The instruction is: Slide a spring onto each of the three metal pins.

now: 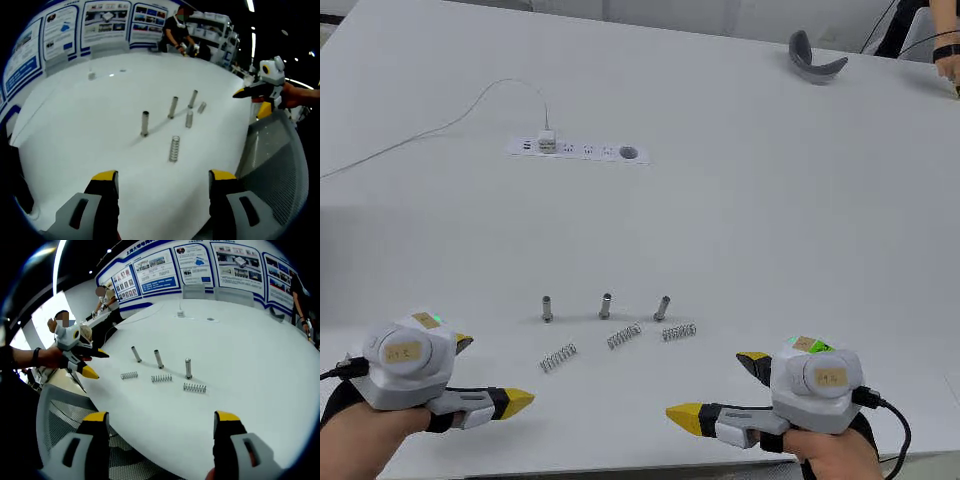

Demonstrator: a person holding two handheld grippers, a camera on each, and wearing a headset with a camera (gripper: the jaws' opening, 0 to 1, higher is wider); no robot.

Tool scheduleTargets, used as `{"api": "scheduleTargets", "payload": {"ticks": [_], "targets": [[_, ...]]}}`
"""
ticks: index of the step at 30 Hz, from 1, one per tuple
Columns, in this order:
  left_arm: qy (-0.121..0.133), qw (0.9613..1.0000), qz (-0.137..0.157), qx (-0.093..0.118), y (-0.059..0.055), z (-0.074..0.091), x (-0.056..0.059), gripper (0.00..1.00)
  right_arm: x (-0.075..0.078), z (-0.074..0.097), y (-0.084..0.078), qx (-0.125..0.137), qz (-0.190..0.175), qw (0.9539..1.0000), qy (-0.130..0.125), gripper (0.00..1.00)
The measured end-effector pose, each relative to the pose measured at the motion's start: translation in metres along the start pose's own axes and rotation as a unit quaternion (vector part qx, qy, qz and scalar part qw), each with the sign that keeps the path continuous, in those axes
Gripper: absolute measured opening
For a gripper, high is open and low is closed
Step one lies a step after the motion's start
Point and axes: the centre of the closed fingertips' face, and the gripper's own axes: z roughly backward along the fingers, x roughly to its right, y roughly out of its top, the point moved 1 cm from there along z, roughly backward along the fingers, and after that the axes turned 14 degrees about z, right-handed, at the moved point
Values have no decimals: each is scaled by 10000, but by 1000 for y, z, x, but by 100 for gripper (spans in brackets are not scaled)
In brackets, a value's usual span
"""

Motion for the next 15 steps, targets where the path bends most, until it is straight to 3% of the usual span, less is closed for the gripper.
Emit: {"api": "scheduleTargets", "payload": {"ticks": [15], "targets": [[-187,9996,-143,-164,3,-34,11,54,0,2,-4,-5,-81,10000,-30,87]]}}
